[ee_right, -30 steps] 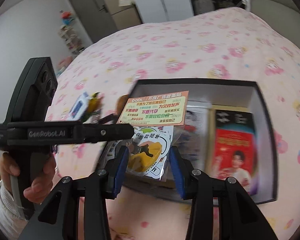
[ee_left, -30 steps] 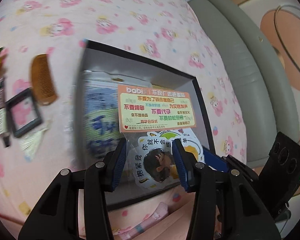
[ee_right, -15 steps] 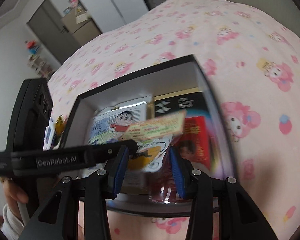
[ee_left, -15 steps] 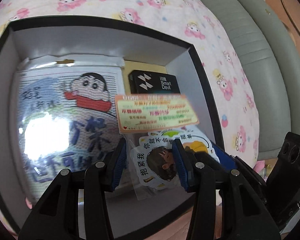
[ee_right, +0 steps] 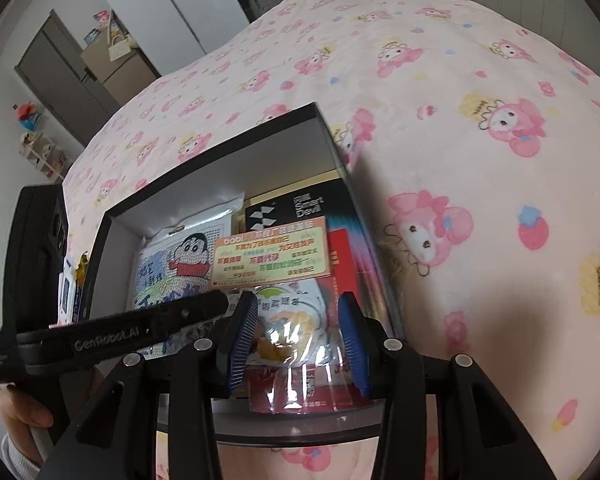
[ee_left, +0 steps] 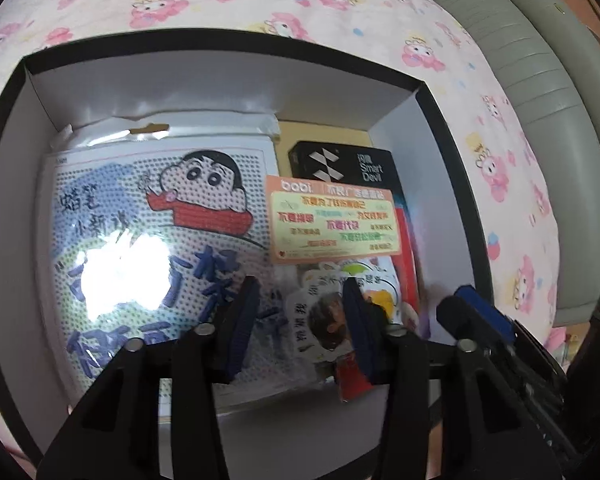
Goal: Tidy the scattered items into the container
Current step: 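Lower the badge packet beside the red envelope and open the left gripper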
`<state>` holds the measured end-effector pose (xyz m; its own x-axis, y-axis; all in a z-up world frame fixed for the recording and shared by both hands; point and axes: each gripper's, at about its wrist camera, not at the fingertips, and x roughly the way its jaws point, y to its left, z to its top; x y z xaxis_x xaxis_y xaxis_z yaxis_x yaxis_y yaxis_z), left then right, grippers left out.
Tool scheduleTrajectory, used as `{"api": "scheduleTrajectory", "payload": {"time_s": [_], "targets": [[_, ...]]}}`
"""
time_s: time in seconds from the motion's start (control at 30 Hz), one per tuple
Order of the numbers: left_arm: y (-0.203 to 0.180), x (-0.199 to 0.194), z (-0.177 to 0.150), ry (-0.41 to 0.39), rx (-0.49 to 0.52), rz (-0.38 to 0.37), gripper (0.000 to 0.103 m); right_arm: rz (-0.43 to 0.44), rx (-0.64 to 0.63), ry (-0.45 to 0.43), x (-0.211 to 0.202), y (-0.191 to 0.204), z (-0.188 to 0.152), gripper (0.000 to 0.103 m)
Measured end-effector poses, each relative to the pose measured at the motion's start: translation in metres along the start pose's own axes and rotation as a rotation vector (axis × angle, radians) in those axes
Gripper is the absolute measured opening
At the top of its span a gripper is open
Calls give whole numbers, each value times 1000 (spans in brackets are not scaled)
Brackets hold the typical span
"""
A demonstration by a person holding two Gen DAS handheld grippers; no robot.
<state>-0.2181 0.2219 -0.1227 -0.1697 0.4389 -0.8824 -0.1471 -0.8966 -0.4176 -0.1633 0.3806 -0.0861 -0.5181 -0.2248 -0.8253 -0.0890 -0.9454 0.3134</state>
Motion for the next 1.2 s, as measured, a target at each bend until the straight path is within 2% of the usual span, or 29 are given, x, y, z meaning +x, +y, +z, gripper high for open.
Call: {"api": "scheduleTrajectory", "payload": {"time_s": [0.13, 0.23, 0.27, 0.3, 0.37, 0.47, 0.53, 0.67, 0.87, 1.0, 1.2], "targets": [[-3, 12, 3, 30, -6, 12, 34, -22, -22, 4, 3, 5, 0, 38], [-11, 17, 2, 54, 22, 18, 34, -105, -43, 5, 6, 6, -1, 38], [-15, 17, 1, 70, 33, -7, 34, -110, -45, 4, 6, 6, -1, 38], [-18, 16, 0, 85, 40, -40, 32, -109, -45, 1, 6, 6, -1, 38], [-19, 11, 0, 72, 44, -46, 32, -98, -43, -6, 3, 5, -1, 38], [-16, 4, 4, 30, 39, 5, 32, -74, -50, -6, 3, 7, -1, 38], [-14, 3, 8, 19, 33, 6, 32, -51, -62, 2, 5, 10, -1, 38], [-25, 11, 28, -1, 76, 59, 32, -35, -96, 10, 8, 19, -4, 38], [-35, 29, 44, 6, 92, 85, 32, -13, -109, 34, 16, 23, -5, 38], [-36, 43, 63, 45, 100, 131, 32, -26, -90, 53, 24, 19, -3, 38], [-41, 40, 52, 71, 130, 61, 32, -25, -56, 131, 43, 15, -1, 37]]}}
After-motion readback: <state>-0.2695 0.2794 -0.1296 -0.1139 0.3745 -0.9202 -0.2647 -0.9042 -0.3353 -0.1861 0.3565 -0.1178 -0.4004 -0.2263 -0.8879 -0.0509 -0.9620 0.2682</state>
